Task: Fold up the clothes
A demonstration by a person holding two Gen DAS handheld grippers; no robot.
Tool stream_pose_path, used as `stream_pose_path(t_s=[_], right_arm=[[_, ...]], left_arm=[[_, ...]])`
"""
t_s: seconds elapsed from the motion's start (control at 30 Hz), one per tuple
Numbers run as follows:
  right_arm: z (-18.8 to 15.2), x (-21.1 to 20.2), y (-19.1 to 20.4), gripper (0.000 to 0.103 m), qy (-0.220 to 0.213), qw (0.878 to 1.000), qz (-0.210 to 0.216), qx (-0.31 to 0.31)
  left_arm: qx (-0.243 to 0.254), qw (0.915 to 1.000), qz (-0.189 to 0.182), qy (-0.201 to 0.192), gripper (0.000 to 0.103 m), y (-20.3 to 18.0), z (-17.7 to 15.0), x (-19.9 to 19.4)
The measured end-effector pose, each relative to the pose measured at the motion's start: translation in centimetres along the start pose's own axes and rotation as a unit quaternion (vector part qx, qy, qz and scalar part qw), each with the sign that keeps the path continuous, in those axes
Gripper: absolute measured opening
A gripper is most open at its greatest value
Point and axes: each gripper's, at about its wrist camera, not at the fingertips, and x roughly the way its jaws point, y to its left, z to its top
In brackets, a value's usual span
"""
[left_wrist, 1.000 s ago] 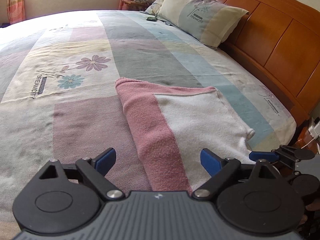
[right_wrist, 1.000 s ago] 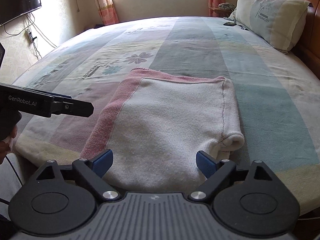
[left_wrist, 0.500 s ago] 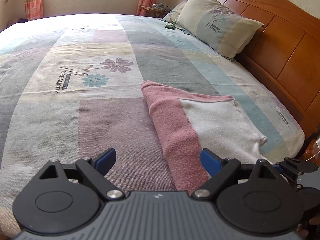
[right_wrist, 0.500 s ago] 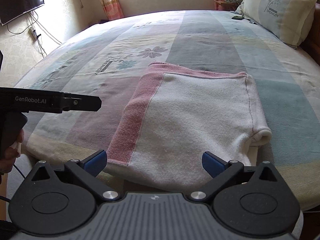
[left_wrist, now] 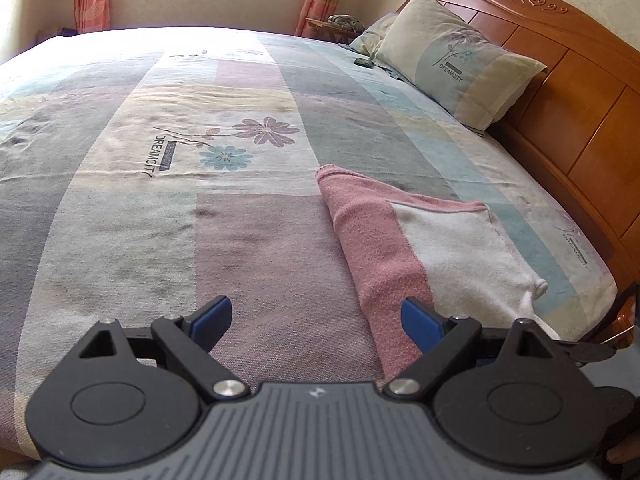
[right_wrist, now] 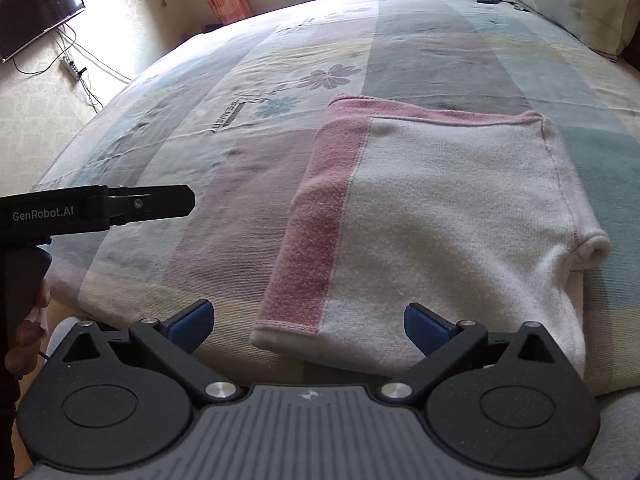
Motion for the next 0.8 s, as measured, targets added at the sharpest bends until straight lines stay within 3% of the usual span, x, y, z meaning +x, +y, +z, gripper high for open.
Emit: stream_pose_path(t_s=[0.13,0.2,0.3,0.47,0.53,0.63,0.8], right_arm=[[-0.6,1.6,0.0,0.103,0.028,0.999,0.018,0.007],[-0.4,0.8,-0.2,0.103,0.015,1.000,0.022,0.003],[0.9,-1.6,-1.3,0.103,-0.038,0.999,0.006,-0.010],[4.0,-3.1,-4.3,0.103,-0.099,0.993,-0.057,-0.029],[4.7,-2.0,-6.6,0.103,-0.096,0.993,-0.065,-0.012],[4.6,0.7,-9.9,0.103,-0.058,0.995,-0.069,0.033],[2.9,1.2,-9.8,0.103,-0.089,0.994,-0.063,-0.005]], left_arm=[[-0.011,0.9999,0.002,0.003,0.091,0.6,-0.1,0.0],[-0.016,0.9999,-0.003,0.004,0.091,0.7,-0.1,0.2],[-0.023,0.9996,-0.014,0.005,0.091,0.6,0.2,0.7],[-0.028,0.9976,-0.062,0.012,0.091,-0.7,1.0,1.8],[-0.029,0.9961,-0.081,0.018,0.091,-1.3,1.3,2.2],[-0.027,0.9940,-0.104,0.020,0.091,-2.1,2.0,2.8],[-0.025,0.9852,-0.168,0.022,0.091,-4.4,4.3,5.7]])
